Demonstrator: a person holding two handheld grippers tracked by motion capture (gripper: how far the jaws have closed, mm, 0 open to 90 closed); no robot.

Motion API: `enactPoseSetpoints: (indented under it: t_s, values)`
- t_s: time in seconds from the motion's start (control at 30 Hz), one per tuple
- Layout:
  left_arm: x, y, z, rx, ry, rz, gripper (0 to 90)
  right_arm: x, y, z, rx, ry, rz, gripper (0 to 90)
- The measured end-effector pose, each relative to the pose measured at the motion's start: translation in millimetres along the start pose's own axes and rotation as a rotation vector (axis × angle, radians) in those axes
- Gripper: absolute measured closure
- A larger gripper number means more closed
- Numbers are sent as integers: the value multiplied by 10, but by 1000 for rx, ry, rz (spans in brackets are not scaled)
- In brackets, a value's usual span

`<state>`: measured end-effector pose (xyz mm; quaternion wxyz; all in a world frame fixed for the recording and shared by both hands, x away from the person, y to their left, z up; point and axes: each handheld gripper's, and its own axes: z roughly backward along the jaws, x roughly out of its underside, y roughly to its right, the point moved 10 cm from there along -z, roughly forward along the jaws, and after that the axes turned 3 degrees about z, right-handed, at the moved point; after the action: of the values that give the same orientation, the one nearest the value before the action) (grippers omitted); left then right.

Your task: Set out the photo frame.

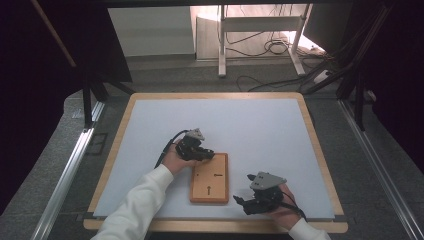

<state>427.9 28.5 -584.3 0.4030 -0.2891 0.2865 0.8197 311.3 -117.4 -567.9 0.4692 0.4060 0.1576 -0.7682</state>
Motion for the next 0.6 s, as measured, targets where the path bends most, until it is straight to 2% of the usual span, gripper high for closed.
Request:
enactPoseSetpoints:
  t_s: [0.2, 0.4, 0.6]
  values:
    - [-6, -23, 2, 45, -10, 30, 822, -77, -182, -135, -17, -33, 77, 162]
    - [-20, -39, 1, 59, -25, 48, 824, -146, -308, -290, -5, -57, 143, 134]
    - [-28, -52, 0, 79, -30, 64, 824, -207, -392, -420, 26, -73, 207, 106]
